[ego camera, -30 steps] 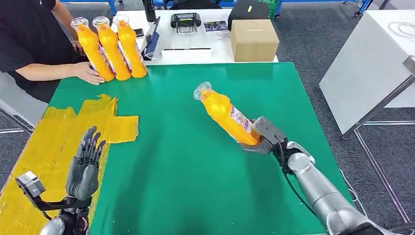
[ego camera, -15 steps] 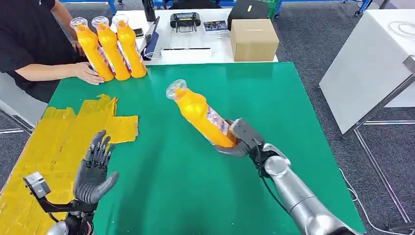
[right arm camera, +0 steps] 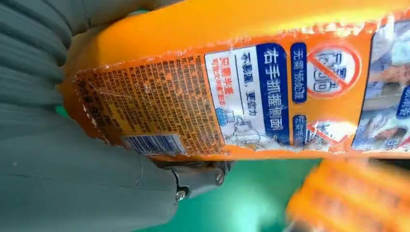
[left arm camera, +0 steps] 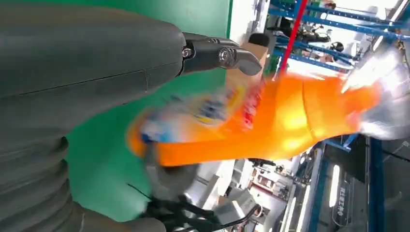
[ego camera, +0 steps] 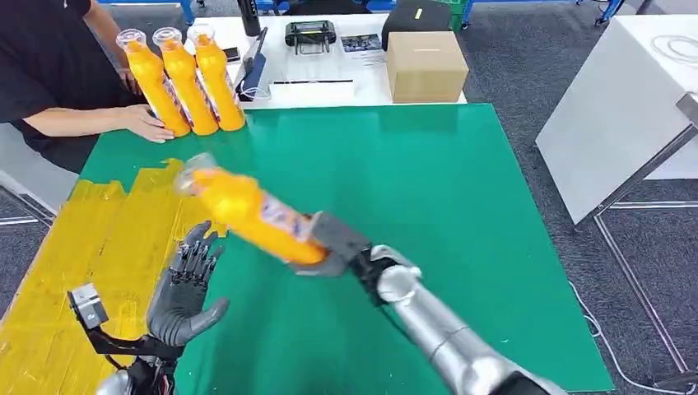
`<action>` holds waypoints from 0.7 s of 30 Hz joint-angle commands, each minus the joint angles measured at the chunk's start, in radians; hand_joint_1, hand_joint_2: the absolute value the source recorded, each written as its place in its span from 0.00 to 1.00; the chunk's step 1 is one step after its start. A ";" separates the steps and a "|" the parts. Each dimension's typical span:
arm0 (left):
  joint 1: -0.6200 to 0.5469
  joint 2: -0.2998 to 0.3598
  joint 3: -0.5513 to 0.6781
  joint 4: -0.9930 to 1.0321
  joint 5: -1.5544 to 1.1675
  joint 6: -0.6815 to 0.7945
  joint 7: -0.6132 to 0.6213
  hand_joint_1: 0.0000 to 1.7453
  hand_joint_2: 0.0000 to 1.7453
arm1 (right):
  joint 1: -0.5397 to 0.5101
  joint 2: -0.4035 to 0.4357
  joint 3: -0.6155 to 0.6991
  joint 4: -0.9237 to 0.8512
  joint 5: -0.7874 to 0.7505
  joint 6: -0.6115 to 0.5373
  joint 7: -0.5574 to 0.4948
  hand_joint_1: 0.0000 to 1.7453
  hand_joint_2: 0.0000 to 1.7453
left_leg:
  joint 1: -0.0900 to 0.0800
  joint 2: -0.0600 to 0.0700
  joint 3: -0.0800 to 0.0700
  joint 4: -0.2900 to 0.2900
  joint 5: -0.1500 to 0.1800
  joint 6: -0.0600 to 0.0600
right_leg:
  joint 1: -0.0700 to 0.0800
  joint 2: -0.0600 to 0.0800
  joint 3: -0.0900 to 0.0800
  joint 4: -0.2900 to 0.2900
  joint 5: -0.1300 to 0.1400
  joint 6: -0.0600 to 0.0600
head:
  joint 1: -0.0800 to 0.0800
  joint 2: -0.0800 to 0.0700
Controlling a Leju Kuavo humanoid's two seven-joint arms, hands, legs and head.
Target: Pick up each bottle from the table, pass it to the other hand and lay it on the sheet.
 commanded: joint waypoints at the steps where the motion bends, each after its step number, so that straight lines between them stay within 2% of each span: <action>1: -0.045 0.011 -0.019 0.077 0.019 -0.005 0.008 0.00 1.00 | -0.053 0.116 0.192 0.231 -0.013 -0.004 -0.017 1.00 1.00 | 0.001 0.001 0.002 -0.001 0.000 -0.001 | 0.001 0.001 0.002 -0.001 0.000 -0.001 | 0.000 0.000; 8: -0.052 -0.003 -0.031 0.086 0.017 -0.002 0.014 0.00 1.00 | -0.045 0.145 0.232 0.255 -0.025 0.009 -0.022 1.00 1.00 | 0.001 -0.001 0.000 -0.001 0.001 0.000 | 0.000 0.000 0.000 -0.001 0.001 -0.001 | 0.001 0.000; 12: -0.039 -0.008 -0.029 0.073 0.017 0.007 0.010 0.00 1.00 | -0.007 0.176 0.301 0.263 -0.002 0.023 -0.021 1.00 1.00 | 0.002 0.001 0.001 -0.001 0.000 -0.001 | 0.001 0.002 0.002 -0.002 0.001 -0.001 | 0.001 0.000; 21: -0.038 -0.021 -0.024 0.064 -0.011 0.042 0.002 0.00 1.00 | 0.026 0.177 0.423 0.244 -0.034 0.018 -0.012 1.00 1.00 | 0.002 -0.001 0.001 -0.001 0.000 -0.001 | 0.001 0.000 0.001 -0.003 0.000 -0.001 | 0.001 0.000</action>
